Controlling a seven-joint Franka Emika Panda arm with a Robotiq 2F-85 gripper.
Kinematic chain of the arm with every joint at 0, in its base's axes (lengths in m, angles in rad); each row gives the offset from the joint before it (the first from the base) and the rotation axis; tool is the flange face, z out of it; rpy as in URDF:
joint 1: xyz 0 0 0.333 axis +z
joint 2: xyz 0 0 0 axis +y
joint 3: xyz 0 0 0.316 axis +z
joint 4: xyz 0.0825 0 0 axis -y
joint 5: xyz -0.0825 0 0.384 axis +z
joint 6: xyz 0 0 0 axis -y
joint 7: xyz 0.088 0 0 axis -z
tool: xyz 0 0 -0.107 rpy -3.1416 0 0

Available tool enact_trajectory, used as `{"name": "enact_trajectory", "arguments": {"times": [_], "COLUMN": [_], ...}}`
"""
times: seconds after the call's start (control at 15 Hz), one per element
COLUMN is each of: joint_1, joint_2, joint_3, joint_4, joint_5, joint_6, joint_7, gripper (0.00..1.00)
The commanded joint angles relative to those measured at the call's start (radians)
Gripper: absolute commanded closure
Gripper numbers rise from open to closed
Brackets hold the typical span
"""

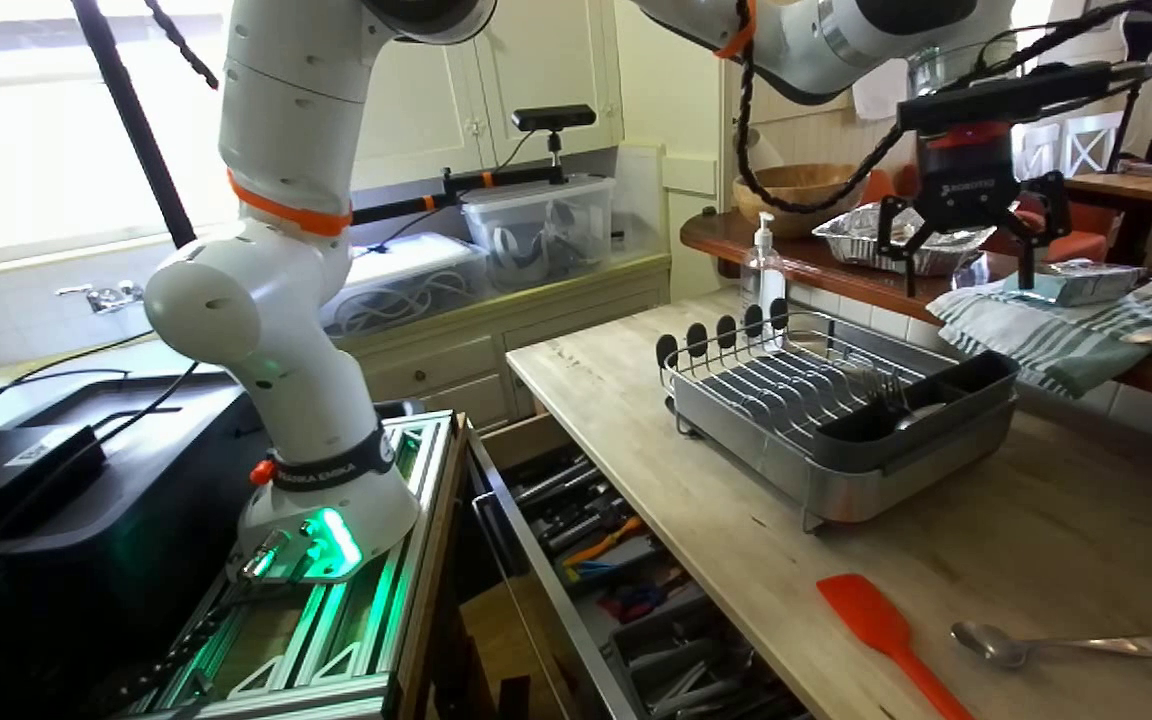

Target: Put the silver fork on the dishrack.

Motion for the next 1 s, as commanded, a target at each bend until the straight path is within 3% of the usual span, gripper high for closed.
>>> {"name": "enact_trajectory", "arguments": {"times": [0.0, 0.67, 0.73, 0.8, 0.93], "joint_1": [-0.055, -0.138, -0.140, -0.124, -0.129], "joint_2": [-0.095, -0.191, -0.191, -0.153, -0.161], "joint_3": [-0.010, -0.033, -0.034, -0.043, -0.045], "joint_4": [-0.141, -0.326, -0.333, -0.263, -0.285], "joint_5": [0.157, 0.557, 0.582, 0.528, 0.556], "joint_6": [0.122, 0.378, 0.393, 0.340, 0.361], "joint_7": [0.028, 0.097, 0.100, 0.078, 0.084], "gripper": [0.00, 0.00, 0.00, 0.00, 0.00]}}
